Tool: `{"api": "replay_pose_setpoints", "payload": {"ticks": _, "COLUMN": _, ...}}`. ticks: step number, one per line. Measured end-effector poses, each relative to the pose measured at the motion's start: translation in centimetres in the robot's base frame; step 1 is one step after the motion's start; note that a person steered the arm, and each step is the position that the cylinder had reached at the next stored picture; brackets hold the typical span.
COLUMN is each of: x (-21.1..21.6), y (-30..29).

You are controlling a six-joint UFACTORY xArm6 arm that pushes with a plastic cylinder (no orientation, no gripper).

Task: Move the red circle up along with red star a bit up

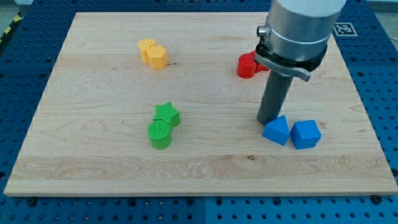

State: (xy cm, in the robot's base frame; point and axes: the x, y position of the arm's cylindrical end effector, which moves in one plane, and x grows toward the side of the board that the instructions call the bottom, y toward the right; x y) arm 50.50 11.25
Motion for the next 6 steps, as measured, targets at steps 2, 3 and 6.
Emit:
{"api": "replay_pose_setpoints", "payload": {"ticks": 2, "x": 1.1, "y": 0.4}}
{"api": "replay_pose_setpoints", "payload": {"ticks": 3, "x": 1.6, "y": 0.3}}
{"api": "replay_pose_setpoints", "payload": {"ticks": 6, "x": -9.5, "y": -1.9}}
